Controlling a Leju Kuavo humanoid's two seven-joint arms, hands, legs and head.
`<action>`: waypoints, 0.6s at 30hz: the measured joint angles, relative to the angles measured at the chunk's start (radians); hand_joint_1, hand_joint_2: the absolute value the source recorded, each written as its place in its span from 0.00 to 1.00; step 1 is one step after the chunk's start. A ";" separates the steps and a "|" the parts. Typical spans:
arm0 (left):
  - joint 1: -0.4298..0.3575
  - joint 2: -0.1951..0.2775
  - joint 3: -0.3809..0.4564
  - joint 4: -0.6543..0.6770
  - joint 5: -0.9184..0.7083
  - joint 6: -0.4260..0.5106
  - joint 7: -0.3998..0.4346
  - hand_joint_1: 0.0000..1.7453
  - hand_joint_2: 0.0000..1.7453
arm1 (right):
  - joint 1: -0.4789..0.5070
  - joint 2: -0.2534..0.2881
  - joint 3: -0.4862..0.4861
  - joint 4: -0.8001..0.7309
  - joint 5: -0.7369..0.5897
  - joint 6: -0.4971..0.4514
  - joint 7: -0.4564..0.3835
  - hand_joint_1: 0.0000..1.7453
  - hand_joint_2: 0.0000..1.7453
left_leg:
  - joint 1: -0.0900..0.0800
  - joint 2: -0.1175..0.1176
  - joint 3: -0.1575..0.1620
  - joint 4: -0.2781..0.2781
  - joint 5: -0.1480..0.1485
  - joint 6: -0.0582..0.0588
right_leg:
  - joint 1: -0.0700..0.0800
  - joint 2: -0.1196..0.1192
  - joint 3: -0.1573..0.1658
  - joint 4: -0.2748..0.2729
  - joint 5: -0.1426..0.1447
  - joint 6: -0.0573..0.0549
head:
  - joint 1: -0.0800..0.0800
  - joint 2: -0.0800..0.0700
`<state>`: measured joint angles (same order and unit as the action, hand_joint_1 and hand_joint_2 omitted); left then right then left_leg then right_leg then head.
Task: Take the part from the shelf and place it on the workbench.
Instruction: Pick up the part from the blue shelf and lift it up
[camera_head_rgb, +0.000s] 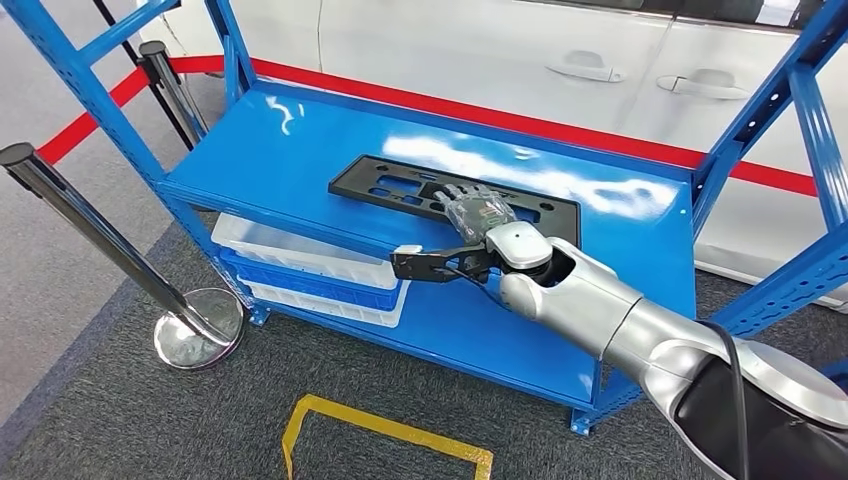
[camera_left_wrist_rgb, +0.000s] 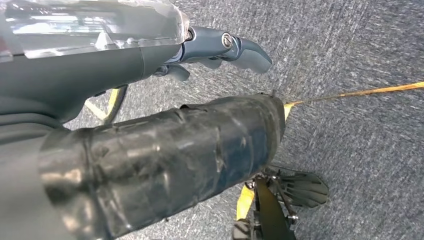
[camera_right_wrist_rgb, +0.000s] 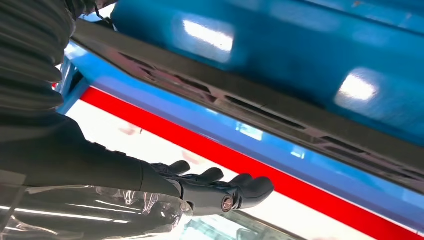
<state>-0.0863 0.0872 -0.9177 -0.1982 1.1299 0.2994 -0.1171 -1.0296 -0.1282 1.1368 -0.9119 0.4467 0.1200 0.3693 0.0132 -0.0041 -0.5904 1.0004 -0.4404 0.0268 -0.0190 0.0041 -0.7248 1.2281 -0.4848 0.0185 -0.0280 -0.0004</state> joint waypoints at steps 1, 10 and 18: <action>0.001 0.000 0.000 0.000 0.000 0.000 0.000 0.00 0.00 | 0.000 0.000 0.000 0.001 0.000 0.000 0.000 0.00 1.00 | 0.001 -0.001 0.000 0.008 -0.007 -0.005 | -0.002 -0.001 0.029 -0.062 0.030 0.001 | 0.000 0.000; 0.000 -0.002 -0.001 0.000 -0.001 0.000 -0.001 0.00 0.00 | 0.003 0.003 -0.001 0.014 0.001 -0.007 -0.008 0.00 1.00 | 0.001 0.000 -0.069 0.158 -0.092 -0.048 | -0.001 0.003 0.087 -0.172 0.048 -0.044 | -0.005 0.000; 0.001 0.000 -0.003 0.000 0.000 0.000 -0.003 0.00 0.00 | 0.006 0.004 -0.001 0.021 0.001 -0.007 -0.010 0.00 1.00 | -0.008 -0.001 -0.051 0.051 0.013 -0.022 | 0.009 0.006 0.112 -0.175 0.031 -0.044 | -0.006 0.000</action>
<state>-0.0852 0.0876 -0.9203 -0.1978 1.1295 0.2995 -0.1204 -1.0241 -0.1243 1.1360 -0.8906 0.4478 0.1131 0.3597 0.0047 -0.0049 -0.6411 1.0513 -0.4272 0.0045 -0.0100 0.0097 -0.6132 1.0532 -0.4536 -0.0253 -0.0341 -0.0004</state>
